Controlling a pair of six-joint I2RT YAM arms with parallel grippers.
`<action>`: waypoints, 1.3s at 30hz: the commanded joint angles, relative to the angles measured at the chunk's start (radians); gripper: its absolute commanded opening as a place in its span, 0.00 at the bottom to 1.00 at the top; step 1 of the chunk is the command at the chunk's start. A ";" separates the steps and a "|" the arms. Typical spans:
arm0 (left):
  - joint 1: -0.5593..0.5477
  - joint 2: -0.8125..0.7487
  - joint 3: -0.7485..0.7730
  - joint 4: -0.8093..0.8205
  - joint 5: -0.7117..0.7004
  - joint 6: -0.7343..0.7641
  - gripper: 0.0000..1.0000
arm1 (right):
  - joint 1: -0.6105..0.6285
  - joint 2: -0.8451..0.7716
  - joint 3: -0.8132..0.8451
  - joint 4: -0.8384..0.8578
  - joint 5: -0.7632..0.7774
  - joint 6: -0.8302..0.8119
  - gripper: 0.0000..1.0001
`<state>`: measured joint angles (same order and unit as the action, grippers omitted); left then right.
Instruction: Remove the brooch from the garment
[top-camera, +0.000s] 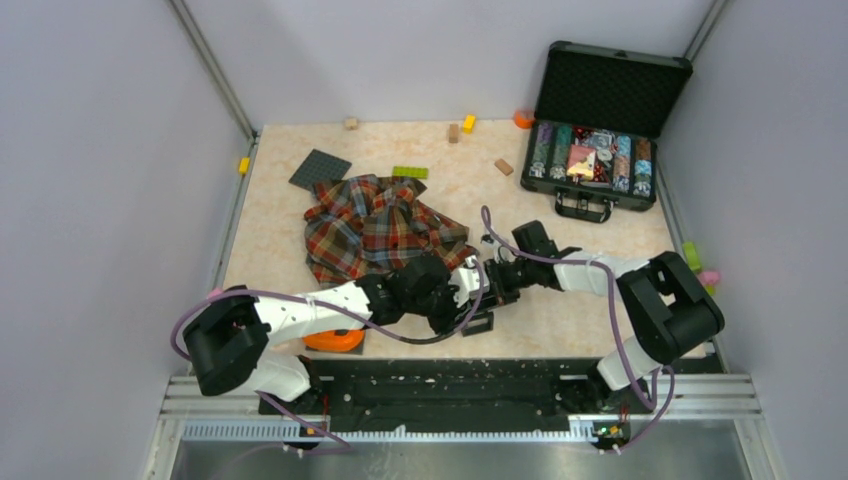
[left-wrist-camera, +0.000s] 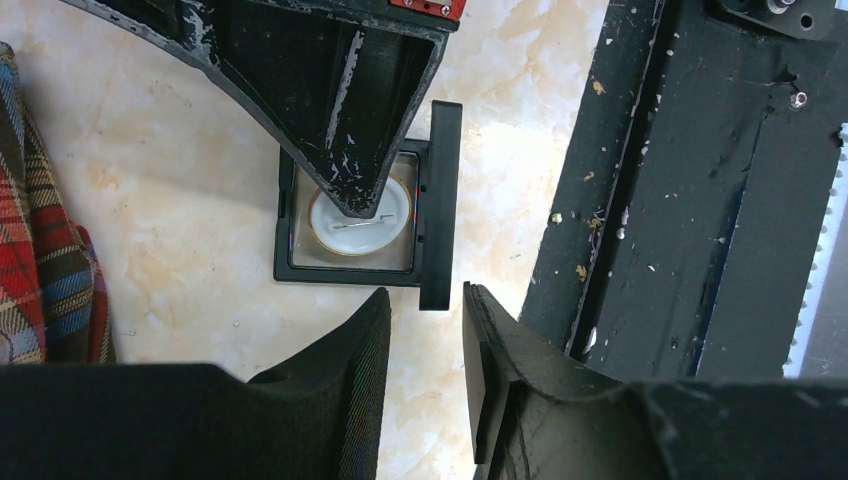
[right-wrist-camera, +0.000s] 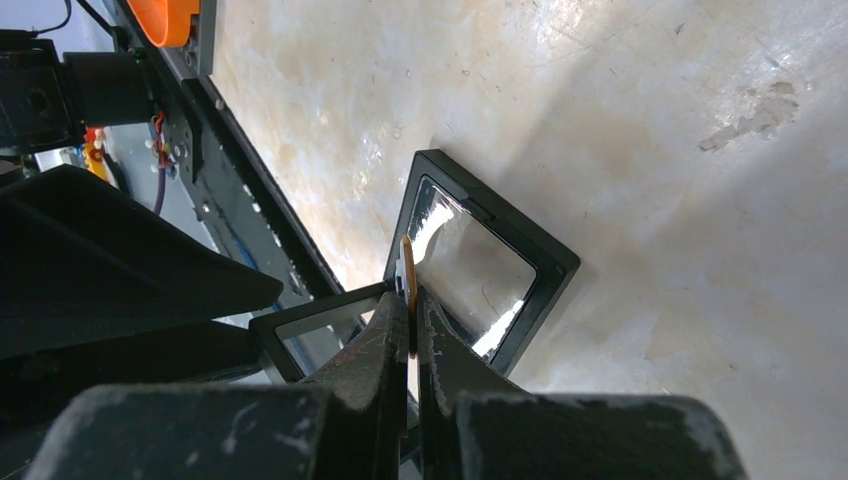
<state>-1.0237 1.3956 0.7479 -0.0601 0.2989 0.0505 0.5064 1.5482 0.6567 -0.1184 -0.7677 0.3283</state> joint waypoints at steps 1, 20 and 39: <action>-0.002 -0.032 -0.002 0.030 0.016 -0.008 0.36 | 0.013 0.017 0.044 0.020 0.001 -0.030 0.00; -0.002 -0.035 0.001 0.027 0.018 -0.007 0.35 | 0.027 -0.112 0.132 -0.175 0.149 -0.054 0.37; 0.010 0.005 0.017 0.080 -0.108 -0.158 0.39 | 0.026 -0.432 0.096 -0.307 0.403 -0.008 0.55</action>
<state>-1.0229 1.3975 0.7479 -0.0521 0.2337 -0.0360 0.5217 1.1500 0.7776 -0.4088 -0.4053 0.3000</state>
